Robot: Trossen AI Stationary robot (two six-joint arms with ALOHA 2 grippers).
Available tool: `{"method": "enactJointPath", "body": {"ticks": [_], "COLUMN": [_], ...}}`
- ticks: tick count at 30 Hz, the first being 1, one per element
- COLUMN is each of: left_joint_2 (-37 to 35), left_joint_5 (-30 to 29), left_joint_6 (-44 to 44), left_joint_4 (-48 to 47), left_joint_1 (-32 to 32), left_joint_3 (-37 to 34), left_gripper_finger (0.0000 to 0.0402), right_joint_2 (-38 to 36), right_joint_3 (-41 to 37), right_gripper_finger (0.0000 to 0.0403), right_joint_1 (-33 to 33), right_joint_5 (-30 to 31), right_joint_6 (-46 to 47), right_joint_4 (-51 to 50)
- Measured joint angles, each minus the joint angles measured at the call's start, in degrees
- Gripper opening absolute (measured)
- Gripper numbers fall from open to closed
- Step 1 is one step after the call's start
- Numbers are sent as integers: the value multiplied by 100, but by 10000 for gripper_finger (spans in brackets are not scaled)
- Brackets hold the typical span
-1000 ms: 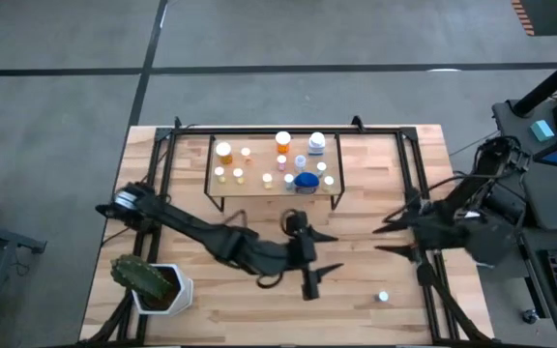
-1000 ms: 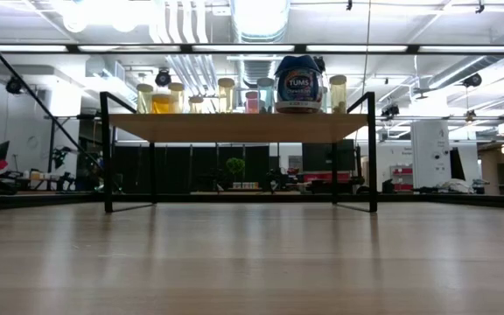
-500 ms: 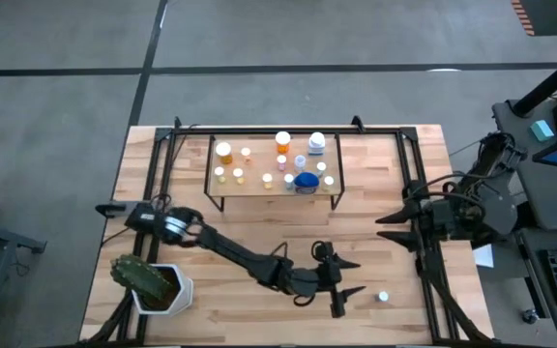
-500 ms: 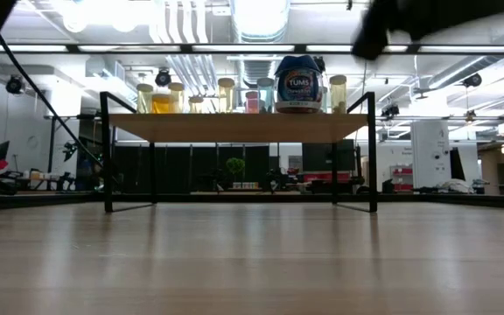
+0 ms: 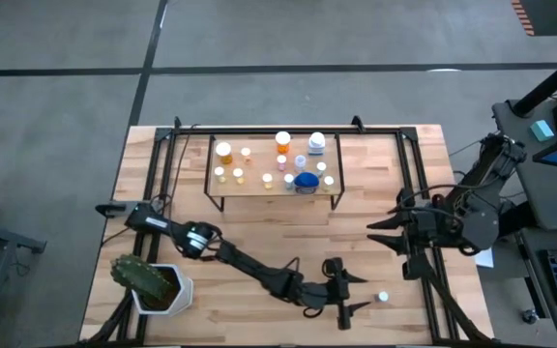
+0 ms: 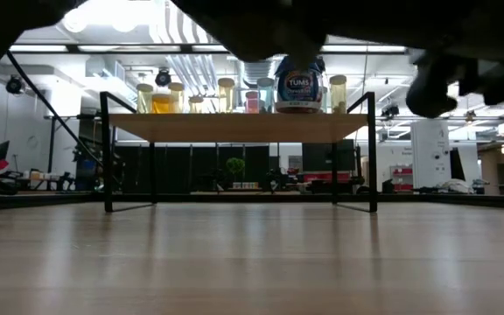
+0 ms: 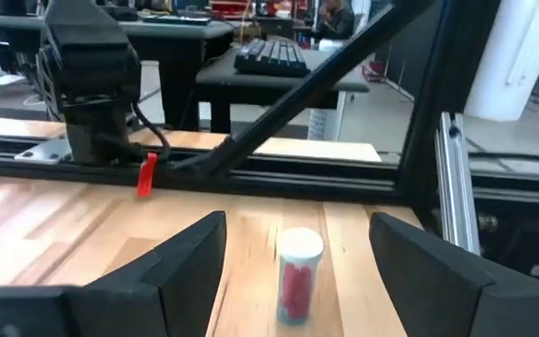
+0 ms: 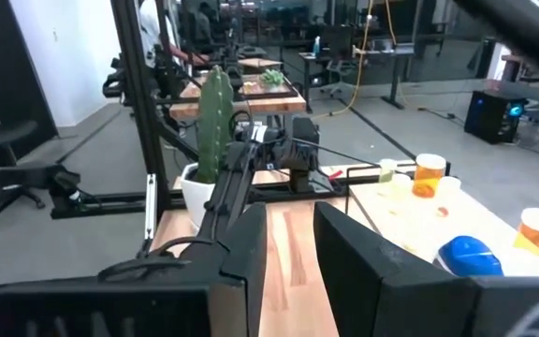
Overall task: Pick and place medicine bottles onto shelf by color
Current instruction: Put the blue pill bottle on the shelf
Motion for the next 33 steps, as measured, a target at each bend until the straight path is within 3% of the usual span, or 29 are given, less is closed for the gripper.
{"method": "enactJointPath", "body": {"ticks": [17,33], "left_joint_2": [1123,1334], "left_joint_5": [340,753], "left_joint_6": [-143,-129], "left_joint_4": [-61,185], "left_joint_1": [154,168], "left_joint_3": [1285,1561], "left_gripper_finger": [248,248], "right_joint_2": [-18,-20], "right_joint_3": [-90,-90], "right_gripper_finger": [73,73], "right_joint_1": [0,0], "right_joint_5": [1,98], "right_joint_6": [-158,-315], "right_joint_4": [-17,-17]}}
